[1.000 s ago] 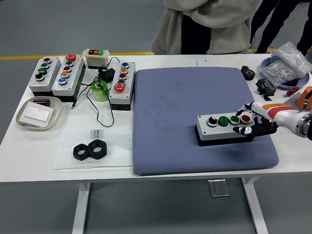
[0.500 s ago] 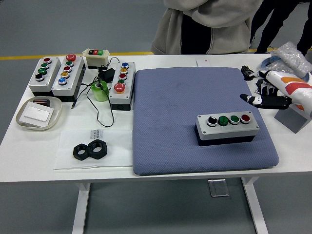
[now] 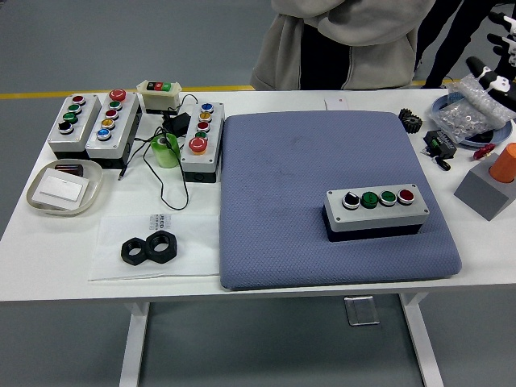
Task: Pick up the button,place it on the desk,press the button,press the button
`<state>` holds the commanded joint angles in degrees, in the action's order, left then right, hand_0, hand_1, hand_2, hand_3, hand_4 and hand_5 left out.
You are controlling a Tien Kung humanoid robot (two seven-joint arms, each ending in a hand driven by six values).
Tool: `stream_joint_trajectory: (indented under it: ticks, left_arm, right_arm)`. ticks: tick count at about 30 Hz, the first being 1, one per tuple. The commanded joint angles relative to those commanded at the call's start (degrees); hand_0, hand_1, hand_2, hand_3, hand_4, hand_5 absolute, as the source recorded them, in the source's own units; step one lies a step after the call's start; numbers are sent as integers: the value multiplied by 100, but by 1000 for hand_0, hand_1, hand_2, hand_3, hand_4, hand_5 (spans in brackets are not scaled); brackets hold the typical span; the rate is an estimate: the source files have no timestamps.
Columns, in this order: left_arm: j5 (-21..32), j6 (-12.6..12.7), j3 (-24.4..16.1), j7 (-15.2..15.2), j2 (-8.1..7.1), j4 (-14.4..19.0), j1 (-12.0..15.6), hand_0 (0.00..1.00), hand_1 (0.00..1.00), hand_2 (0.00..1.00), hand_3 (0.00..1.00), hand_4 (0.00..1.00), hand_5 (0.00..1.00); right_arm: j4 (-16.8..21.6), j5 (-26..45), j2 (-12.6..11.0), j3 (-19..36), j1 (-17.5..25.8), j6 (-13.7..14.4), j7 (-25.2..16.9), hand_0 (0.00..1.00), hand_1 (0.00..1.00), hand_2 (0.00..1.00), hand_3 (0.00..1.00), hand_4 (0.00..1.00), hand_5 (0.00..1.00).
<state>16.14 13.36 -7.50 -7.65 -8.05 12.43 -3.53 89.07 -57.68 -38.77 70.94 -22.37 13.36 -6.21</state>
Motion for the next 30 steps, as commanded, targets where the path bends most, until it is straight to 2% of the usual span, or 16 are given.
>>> stream_joint_trajectory:
  ticks: [6, 7, 9, 14, 18, 19, 30]
  left_arm:
    - [41, -6, 33, -12, -1, 3, -16, 711, 833, 893, 826, 641, 998]
    - [46, -6, 35, -13, 1, 3, -19, 708, 833, 892, 826, 641, 998]
    - [58, -6, 42, -16, 5, 3, -26, 708, 833, 892, 826, 641, 998]
    - [43, -4, 29, -10, 11, 3, -31, 711, 833, 893, 826, 641, 998]
    - [48, -5, 33, -11, 12, 1, -40, 711, 833, 893, 826, 641, 998]
    - [57, -6, 36, -14, 13, 1, -42, 713, 832, 892, 826, 641, 998]
    - [103, -11, 68, -35, 15, 0, -61, 714, 832, 893, 826, 641, 998]
  right_arm:
    - [-377, 1452, 65, 249, 84, -25, 21, 996, 925, 992, 998, 743, 555]
    - [-421, 1676, 71, 265, 97, -33, 37, 984, 910, 965, 971, 744, 607]
    - [-586, 2445, 99, 312, 149, -74, 85, 984, 910, 965, 971, 744, 607]
    - [-741, 3256, 144, 358, 215, -156, 133, 982, 900, 950, 951, 747, 622]
    - [-814, 3420, 167, 437, 317, -234, 173, 982, 900, 950, 951, 747, 622]
    - [-821, 3427, 169, 453, 340, -250, 181, 972, 890, 929, 922, 730, 611]
    - [-842, 3300, 177, 459, 387, -488, 325, 964, 875, 908, 902, 707, 593]
